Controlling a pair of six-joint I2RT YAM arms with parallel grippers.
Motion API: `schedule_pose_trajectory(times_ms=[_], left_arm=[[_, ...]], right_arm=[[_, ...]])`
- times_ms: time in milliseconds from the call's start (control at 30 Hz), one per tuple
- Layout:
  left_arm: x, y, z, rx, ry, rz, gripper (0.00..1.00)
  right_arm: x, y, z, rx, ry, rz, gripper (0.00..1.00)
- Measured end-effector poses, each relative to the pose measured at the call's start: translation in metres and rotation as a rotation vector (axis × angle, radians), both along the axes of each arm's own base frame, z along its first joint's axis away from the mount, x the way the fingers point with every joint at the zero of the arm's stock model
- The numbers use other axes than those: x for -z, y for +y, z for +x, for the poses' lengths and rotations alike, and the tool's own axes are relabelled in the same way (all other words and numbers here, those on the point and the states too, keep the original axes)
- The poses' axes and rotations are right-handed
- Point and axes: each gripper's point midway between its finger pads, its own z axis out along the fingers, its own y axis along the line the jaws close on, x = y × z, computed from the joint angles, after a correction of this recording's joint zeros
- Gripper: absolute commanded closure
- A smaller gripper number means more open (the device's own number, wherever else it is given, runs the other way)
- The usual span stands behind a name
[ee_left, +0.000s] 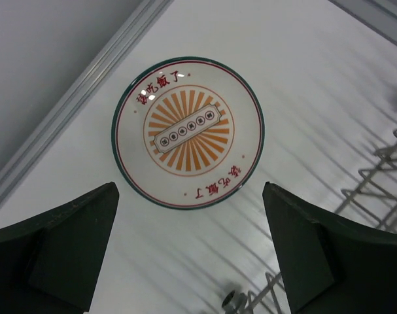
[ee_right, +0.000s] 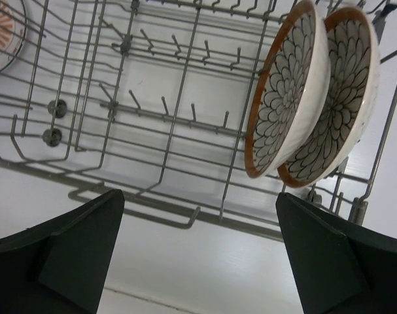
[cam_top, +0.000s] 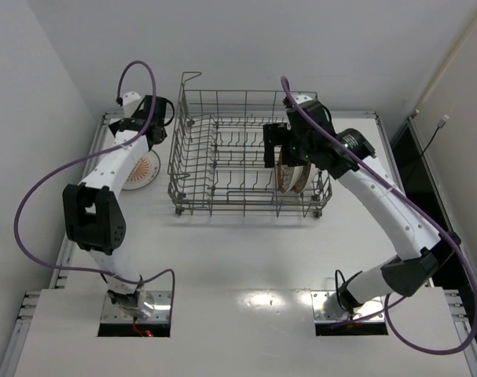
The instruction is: Load the plates into the dish rack
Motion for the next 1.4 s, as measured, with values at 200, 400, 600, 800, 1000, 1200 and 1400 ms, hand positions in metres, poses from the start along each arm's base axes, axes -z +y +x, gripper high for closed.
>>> schedule_pose_trajectory(times_ms=[200,400,600,800,1000,1200,1400], left_arm=[[0.035,0.021,0.026,-0.022,0.037,-0.094,0.09],[0.072,0.021,0.048,0.045,0.058,-0.238,0.06],[0.129,0.008,0.072,0.102,0.145,-0.332,0.05],[0.169,0.0,0.068,0.111,0.236,-0.371,0.05],[0.176,0.007,0.067,0.095,0.242,-0.406,0.25],[0.186,0.009,0.066,0.096,0.241,-0.474,0.52],[0.185,0.006,0.077,0.122,0.192,-0.521,0.81]], right_arm=[[-0.011,-0.008,-0.019,-0.016,-0.029,0.036,0.01],[-0.027,-0.01,-0.022,-0.016,-0.074,0.07,0.01],[-0.024,-0.006,-0.022,-0.025,-0.057,0.078,0.01],[-0.015,-0.001,-0.019,-0.031,-0.025,0.07,0.01],[-0.012,-0.001,-0.022,-0.026,-0.002,0.077,0.01],[-0.01,0.0,-0.023,-0.022,0.01,0.083,0.01],[-0.007,-0.001,-0.024,-0.019,0.021,0.079,0.01]])
